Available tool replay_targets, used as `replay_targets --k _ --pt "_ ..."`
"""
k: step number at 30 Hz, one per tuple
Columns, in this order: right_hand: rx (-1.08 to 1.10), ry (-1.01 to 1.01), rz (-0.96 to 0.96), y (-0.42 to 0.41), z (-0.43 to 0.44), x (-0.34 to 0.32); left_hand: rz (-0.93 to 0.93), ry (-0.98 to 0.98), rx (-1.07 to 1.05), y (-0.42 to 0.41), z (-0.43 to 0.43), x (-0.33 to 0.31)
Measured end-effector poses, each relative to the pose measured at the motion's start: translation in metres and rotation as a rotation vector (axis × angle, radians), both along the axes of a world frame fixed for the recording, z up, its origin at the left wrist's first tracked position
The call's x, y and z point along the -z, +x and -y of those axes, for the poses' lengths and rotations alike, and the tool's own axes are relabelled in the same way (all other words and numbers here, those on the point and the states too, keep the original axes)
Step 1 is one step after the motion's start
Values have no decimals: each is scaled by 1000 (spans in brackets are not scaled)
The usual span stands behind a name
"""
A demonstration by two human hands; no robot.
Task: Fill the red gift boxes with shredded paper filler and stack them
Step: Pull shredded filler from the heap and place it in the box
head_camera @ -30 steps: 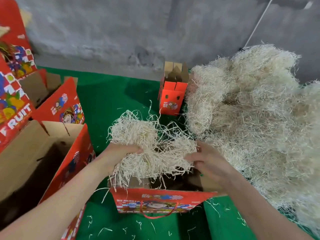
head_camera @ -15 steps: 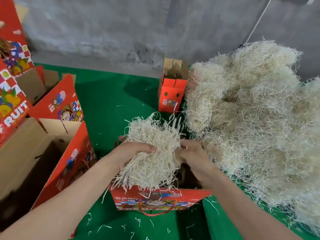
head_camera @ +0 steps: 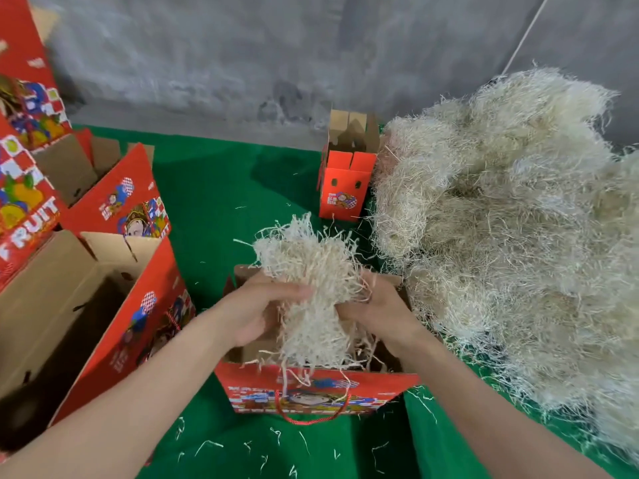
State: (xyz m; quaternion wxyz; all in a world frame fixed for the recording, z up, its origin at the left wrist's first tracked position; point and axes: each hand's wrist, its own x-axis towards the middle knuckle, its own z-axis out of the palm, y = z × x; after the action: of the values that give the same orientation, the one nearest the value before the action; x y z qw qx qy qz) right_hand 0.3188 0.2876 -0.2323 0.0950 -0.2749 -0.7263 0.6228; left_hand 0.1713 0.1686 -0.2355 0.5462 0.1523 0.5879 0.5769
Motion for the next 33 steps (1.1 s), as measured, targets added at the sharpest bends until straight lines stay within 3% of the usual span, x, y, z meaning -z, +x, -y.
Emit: replay_targets --k 5,9,13,17,20,24,28,30,33 --pt "290 -216 -88 25 -29 -3 -77 -42 -159 -25 20 18" --pt "421 -233 -18 37 -49 -3 -111 -114 -209 -32 25 21" --pt "212 -314 8 40 -45 -2 -205 -75 -129 -19 20 12" --pt "-122 -219 124 22 -17 -1 -269 -17 50 -1 9 11" --pt "-70 -141 94 2 -3 1 -157 -62 152 6 8 6" --pt "47 -14 73 4 -8 2 16 -15 -34 -13 13 10" --pt "274 -78 108 27 -30 -1 38 -13 -115 -31 25 8" --pt "253 -53 165 34 -36 -2 -8 -27 -114 -30 26 5" --pt "52 -69 190 32 -31 -8 -126 -45 -36 -21 17 5"
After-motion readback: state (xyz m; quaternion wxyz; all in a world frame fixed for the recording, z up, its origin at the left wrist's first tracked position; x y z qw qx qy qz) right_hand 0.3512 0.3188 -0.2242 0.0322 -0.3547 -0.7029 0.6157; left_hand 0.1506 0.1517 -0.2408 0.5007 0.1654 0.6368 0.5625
